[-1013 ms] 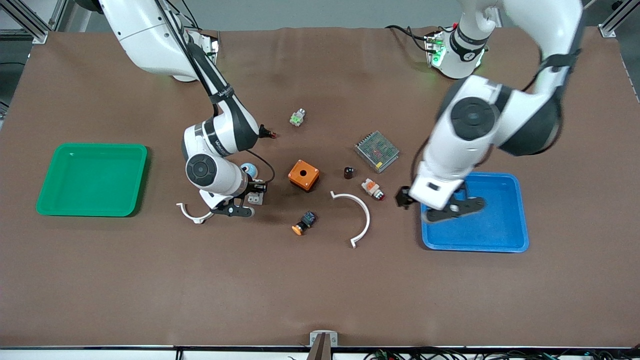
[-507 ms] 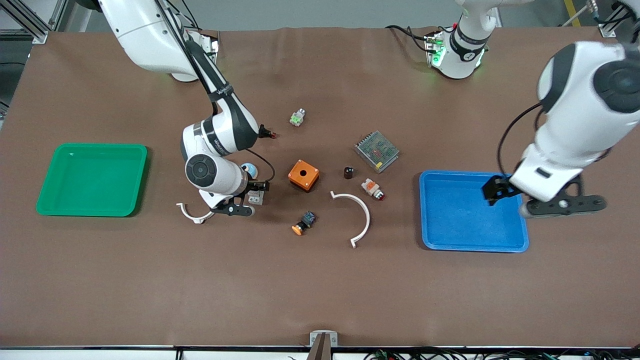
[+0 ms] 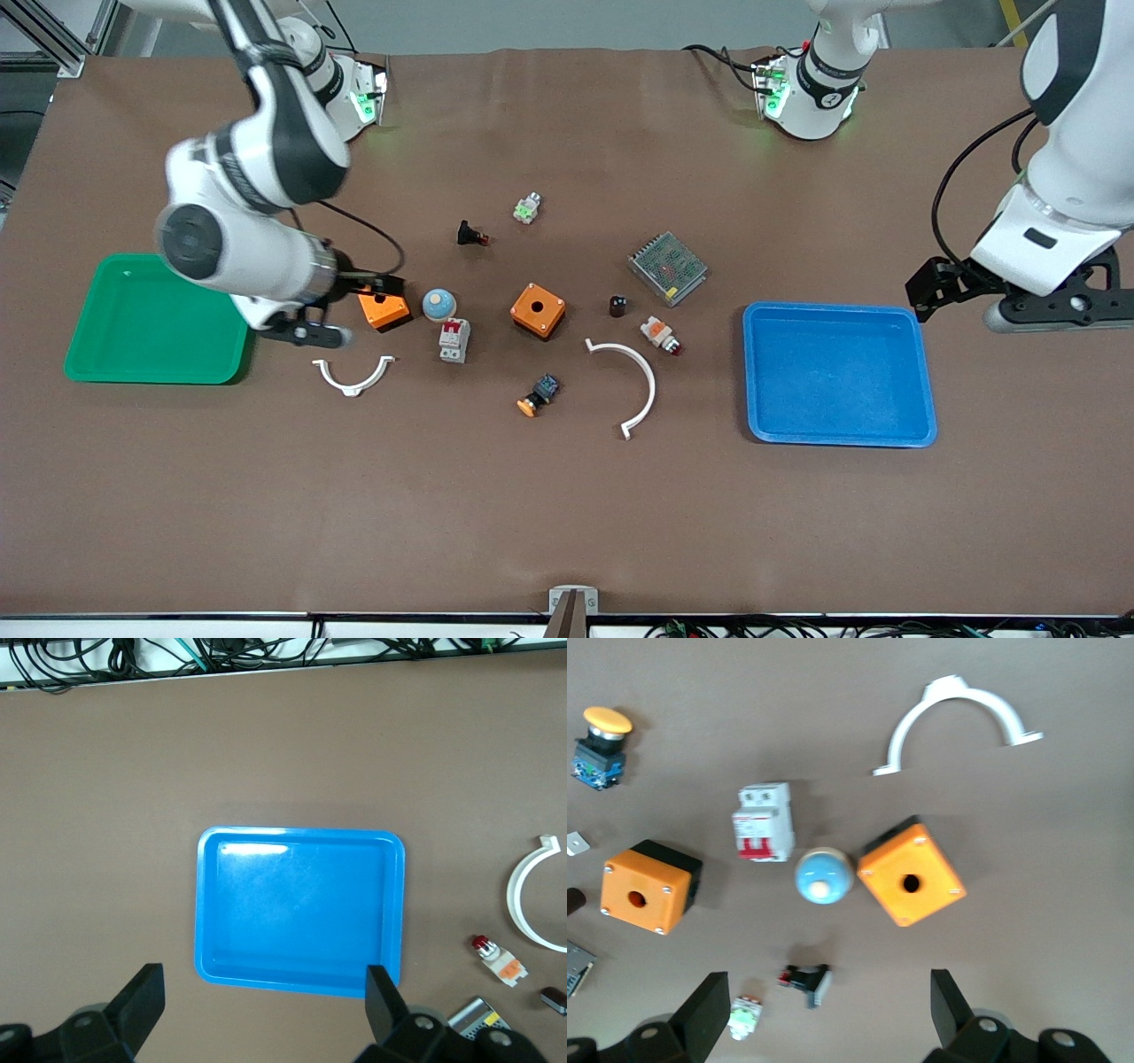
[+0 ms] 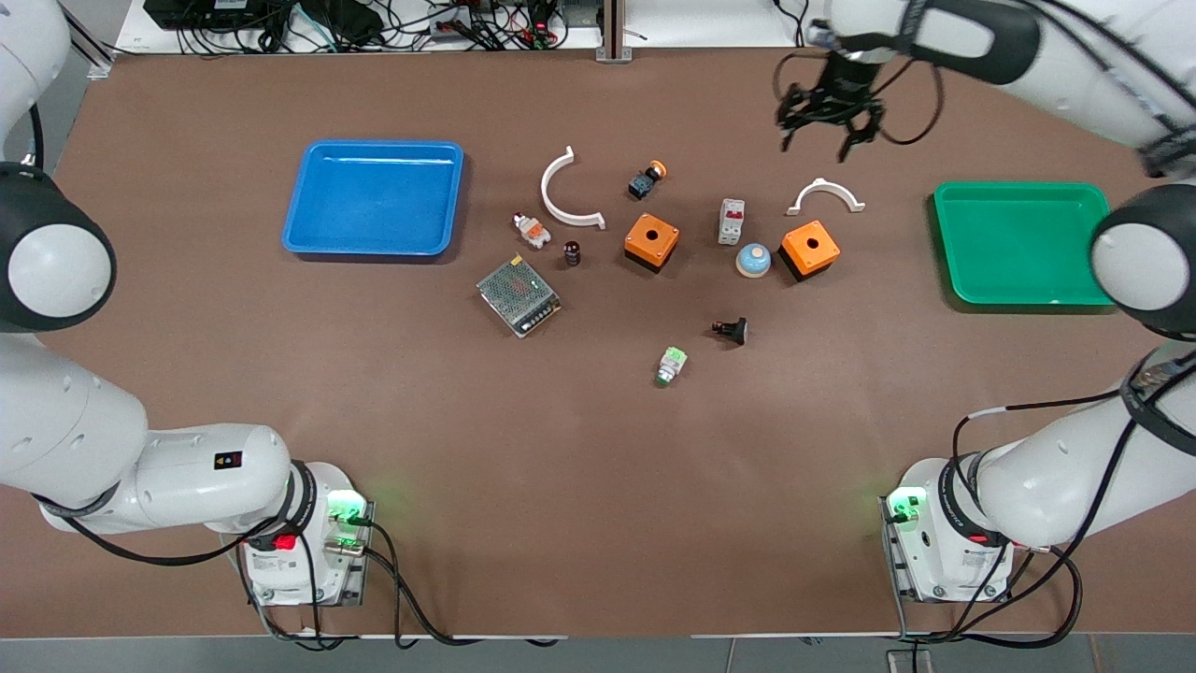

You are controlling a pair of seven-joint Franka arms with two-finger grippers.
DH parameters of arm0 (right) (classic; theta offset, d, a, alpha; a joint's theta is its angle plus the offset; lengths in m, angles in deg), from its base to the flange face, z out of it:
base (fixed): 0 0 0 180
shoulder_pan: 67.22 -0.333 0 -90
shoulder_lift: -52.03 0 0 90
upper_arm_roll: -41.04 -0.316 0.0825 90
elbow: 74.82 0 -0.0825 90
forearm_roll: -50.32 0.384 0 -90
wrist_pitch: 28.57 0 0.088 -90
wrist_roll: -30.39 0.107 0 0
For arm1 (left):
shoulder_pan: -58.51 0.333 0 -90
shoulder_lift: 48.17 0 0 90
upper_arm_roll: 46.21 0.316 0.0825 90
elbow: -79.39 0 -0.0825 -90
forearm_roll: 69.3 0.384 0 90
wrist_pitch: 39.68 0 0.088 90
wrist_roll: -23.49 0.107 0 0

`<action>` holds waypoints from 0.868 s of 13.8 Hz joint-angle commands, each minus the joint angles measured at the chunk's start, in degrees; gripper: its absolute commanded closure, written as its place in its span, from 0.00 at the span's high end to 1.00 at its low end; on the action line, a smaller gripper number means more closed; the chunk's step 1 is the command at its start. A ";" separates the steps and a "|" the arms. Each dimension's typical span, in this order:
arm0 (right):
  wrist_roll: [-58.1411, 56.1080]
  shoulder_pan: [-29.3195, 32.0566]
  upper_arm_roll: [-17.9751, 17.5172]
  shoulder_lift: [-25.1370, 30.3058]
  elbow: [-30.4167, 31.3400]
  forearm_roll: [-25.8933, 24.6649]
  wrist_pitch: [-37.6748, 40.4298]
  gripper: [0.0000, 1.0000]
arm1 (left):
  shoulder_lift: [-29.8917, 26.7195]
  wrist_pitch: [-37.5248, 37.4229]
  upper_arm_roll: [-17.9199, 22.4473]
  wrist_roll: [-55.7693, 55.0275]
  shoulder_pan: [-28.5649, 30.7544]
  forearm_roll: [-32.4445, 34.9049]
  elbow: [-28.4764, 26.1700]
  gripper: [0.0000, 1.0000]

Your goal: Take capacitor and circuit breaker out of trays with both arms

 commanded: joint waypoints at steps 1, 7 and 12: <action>-6.33 6.72 -0.74 5.19 4.69 -2.75 1.71 1.00 | -3.09 -2.48 2.41 3.10 -0.21 -2.64 -1.15 1.00; -15.21 15.52 -0.74 10.48 -1.00 -10.77 8.56 1.00 | -6.27 -9.70 16.67 4.60 -11.55 -9.42 -1.50 1.00; -15.31 17.46 -0.74 10.12 -12.44 -10.94 17.45 1.00 | -7.93 -11.89 16.67 4.52 -11.73 -10.55 -2.47 1.00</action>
